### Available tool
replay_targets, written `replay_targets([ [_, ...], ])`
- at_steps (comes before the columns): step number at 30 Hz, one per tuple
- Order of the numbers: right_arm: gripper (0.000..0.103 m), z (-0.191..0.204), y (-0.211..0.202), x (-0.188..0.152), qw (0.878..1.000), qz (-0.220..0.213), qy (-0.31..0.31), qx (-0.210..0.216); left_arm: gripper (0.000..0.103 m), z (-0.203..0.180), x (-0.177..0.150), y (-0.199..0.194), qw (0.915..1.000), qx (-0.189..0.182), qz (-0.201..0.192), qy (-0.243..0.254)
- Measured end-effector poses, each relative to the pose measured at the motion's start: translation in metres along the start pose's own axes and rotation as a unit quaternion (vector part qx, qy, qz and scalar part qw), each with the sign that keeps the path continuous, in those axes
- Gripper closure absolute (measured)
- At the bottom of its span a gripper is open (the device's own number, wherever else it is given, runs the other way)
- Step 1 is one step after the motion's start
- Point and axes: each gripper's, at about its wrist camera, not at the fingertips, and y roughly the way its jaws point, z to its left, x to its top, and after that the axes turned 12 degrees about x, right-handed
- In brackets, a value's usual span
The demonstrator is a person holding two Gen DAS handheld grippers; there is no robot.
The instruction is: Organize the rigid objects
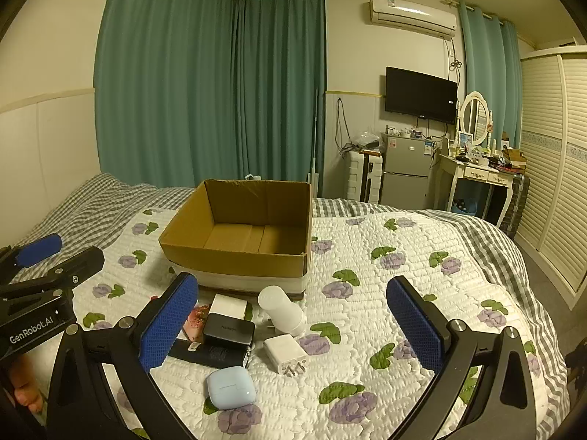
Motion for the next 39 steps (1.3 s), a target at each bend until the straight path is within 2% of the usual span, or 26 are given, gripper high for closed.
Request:
replay_targets([
  [39,0.000,0.012,0.006,-0.004,1.000,0.015,-0.020,0.015,0.026,0.001,0.001,-0.001,1.0000,-0.004,-0.002,-0.001],
])
